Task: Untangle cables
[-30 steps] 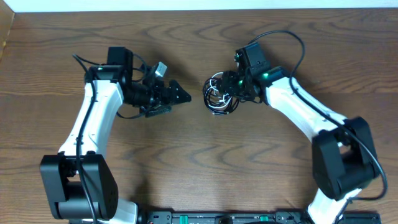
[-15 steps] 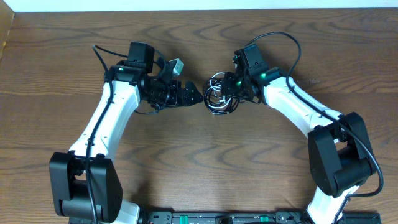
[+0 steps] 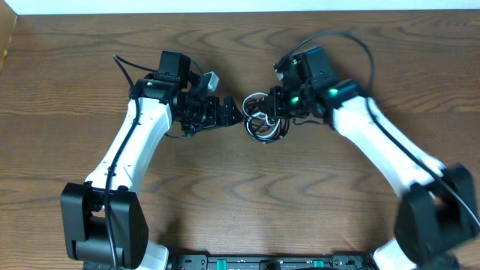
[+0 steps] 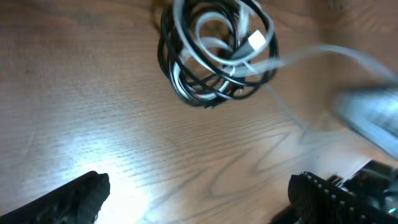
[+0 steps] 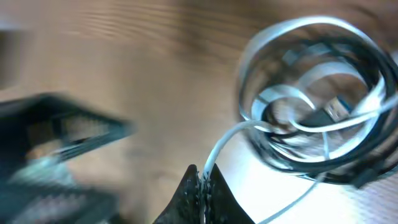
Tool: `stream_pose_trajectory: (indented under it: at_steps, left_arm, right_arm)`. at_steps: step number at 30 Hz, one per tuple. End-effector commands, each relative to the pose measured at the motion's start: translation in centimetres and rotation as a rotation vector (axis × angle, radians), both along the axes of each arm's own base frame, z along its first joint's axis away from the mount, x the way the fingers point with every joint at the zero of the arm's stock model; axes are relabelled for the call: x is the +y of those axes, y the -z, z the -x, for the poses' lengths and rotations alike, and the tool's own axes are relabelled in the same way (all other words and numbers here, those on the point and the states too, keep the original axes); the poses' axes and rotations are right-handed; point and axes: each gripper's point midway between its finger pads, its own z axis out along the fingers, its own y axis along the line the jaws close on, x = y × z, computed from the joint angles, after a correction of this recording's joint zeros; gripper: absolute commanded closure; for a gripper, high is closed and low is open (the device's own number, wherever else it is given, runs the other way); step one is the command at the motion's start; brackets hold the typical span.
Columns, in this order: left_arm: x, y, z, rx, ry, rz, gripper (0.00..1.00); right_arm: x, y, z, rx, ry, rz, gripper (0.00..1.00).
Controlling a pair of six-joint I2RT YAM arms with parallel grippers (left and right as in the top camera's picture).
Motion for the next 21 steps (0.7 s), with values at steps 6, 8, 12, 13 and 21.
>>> stream_pose_trajectory:
  at_steps: [6, 8, 12, 13, 21]
  left_arm:
    - [-0.4, 0.1, 0.5, 0.238, -0.282, 0.07, 0.03]
    - [-0.4, 0.1, 0.6, 0.247, -0.282, 0.067, 0.03]
    - [-0.2, 0.3, 0.6, 0.244, -0.287, 0.057, 0.03]
    - [-0.1, 0.3, 0.6, 0.242, -0.29, 0.049, 0.03]
    - [0.7, 0.9, 0.3, 0.226, -0.311, -0.005, 0.03]
  right_arm:
    - [0.7, -9.2, 4.6, -0.161, -0.125, -0.124, 0.99]
    - [0.6, -10.7, 5.3, -0.185, -0.14, -0.15, 0.99]
    - [0.4, -14.0, 6.2, -0.276, -0.15, -0.198, 0.99]
    - [0.3, -14.9, 6.3, -0.306, -0.151, -0.21, 0.99]
    - [-0.8, -25.5, 7.2, -0.669, -0.128, -0.376, 0.99]
